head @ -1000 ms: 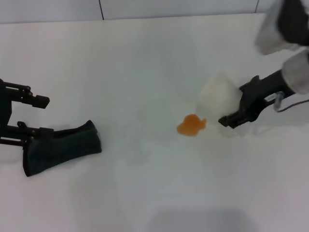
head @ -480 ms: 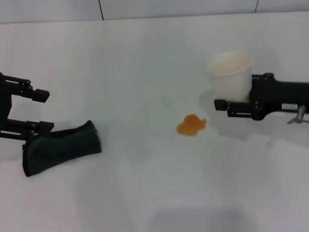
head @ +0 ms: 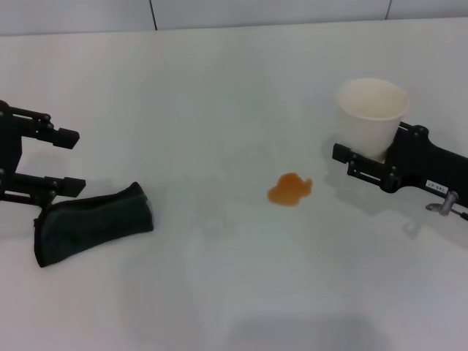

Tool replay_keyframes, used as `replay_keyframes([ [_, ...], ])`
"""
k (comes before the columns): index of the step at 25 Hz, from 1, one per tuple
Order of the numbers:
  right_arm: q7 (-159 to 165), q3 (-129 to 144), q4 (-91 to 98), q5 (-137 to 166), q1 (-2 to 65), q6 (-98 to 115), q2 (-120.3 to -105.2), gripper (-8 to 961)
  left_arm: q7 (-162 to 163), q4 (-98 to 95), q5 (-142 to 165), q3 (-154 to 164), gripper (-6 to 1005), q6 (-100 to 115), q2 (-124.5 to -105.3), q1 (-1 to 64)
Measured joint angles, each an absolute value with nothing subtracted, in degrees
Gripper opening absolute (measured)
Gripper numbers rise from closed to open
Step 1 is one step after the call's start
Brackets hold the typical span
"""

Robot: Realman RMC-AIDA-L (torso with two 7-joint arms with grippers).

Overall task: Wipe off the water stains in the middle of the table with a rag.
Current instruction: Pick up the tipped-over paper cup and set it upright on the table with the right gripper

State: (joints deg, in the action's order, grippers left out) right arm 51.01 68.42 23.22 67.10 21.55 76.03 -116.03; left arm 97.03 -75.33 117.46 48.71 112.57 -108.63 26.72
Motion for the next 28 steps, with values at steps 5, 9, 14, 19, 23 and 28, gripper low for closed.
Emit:
replay_keyframes([
  [5, 40.49, 68.41, 14.01, 60.44, 23.17, 75.79, -116.17, 670, 97.04, -75.33, 117.51, 48.76, 677, 112.59, -108.73, 26.90],
  [9, 35.60, 68.38, 9.95, 58.68, 23.88, 75.21, -116.19, 670, 97.03, -75.33, 117.76, 48.86, 677, 112.59, -108.87, 27.04],
  [14, 32.68, 68.37, 7.64, 58.47, 24.10, 72.82, -116.20, 670, 97.03, -75.32, 117.78, 48.87, 677, 112.59, -108.89, 27.09],
  [19, 29.50, 68.14, 4.26, 58.31, 24.96, 72.34, -116.19, 669, 97.03, -75.32, 117.78, 48.87, 676, 112.59, -109.08, 27.08],
  [23, 29.22, 67.75, 2.35, 58.21, 25.79, 70.72, -116.19, 669, 97.00, -75.31, 117.84, 48.86, 676, 112.59, -109.20, 27.02],
  [28, 29.59, 67.67, 1.76, 56.43, 25.92, 69.57, -116.19, 668, 96.79, -75.16, 117.85, 48.93, 676, 112.58, -109.38, 26.98],
])
